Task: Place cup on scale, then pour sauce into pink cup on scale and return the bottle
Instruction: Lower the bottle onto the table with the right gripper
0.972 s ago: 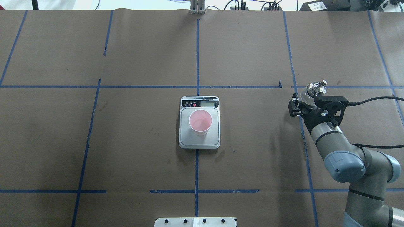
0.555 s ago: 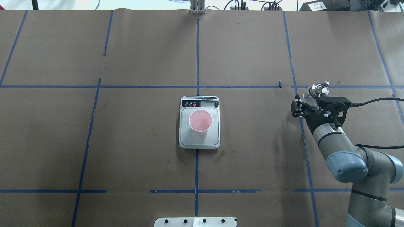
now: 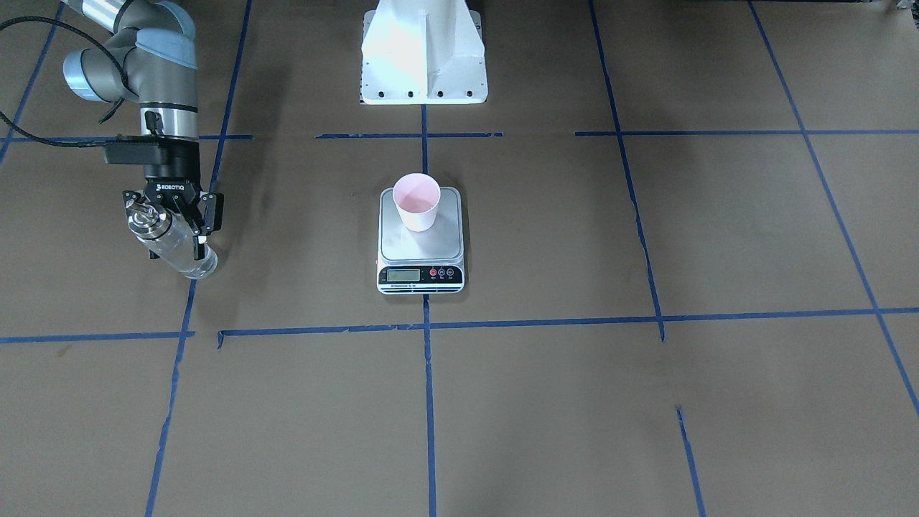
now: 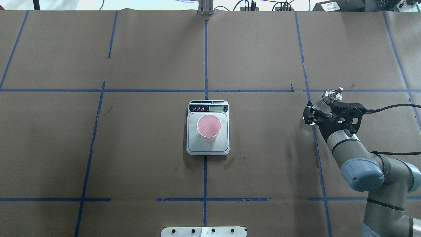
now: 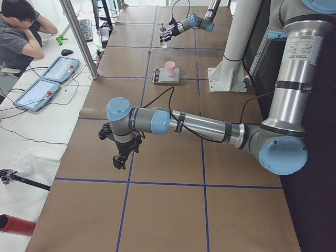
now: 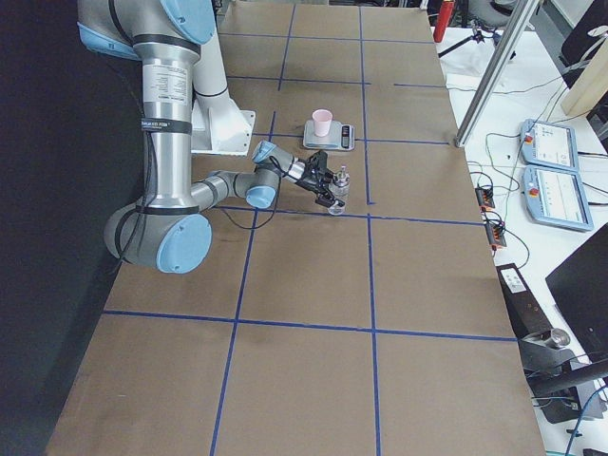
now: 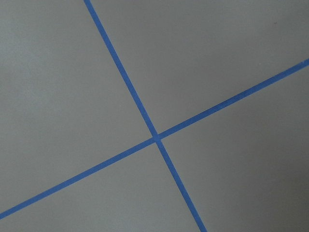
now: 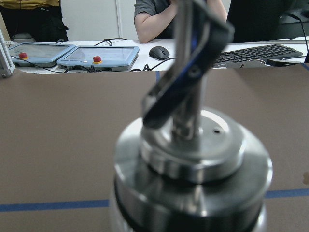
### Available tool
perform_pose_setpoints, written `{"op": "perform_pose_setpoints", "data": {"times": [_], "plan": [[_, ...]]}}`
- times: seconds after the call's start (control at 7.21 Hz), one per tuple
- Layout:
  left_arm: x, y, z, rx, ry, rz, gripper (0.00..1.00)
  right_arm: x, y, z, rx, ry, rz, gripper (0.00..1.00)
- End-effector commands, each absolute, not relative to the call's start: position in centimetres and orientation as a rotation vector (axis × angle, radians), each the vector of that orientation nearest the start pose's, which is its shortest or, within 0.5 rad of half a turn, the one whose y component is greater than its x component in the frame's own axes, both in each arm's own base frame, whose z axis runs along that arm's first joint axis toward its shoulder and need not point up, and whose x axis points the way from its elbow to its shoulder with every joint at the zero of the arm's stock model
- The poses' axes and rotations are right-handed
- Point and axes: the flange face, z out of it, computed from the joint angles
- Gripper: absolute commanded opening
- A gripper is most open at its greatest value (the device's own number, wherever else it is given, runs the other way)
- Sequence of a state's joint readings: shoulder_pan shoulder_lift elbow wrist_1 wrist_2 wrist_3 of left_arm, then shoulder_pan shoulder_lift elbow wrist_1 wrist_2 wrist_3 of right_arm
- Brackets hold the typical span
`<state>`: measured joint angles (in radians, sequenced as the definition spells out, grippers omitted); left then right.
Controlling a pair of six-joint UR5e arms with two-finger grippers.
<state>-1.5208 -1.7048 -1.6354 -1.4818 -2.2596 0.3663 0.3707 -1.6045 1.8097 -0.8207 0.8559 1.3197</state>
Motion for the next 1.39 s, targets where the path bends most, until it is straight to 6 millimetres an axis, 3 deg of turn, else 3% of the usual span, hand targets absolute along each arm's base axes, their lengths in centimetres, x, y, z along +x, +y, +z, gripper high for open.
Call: {"op": "perform_pose_setpoints", "data": {"times": [0.0, 0.28, 0.83, 1.11, 1.25], "plan": [[-4.21, -55.2, 57.21, 0.213, 0.669, 0.436, 1.0, -38.48, -36.12, 47.04, 0.901, -0.674, 0.441, 0.11], [-4.2, -55.27, 57.12, 0.214, 0.67, 0.437, 1.0, -38.66, -36.15, 47.74, 0.897, -0.658, 0.426, 0.41], [-4.2, -55.27, 57.12, 0.214, 0.67, 0.437, 1.0, -38.67, -36.15, 47.71, 0.89, -0.661, 0.419, 0.59], [-4.11, -55.46, 56.88, 0.218, 0.668, 0.44, 1.0, -38.72, -36.07, 47.83, 0.873, -0.67, 0.411, 0.85], [-4.19, -55.52, 56.87, 0.219, 0.668, 0.438, 1.0, -38.66, -36.05, 47.83, 0.873, -0.67, 0.411, 0.9]]}}
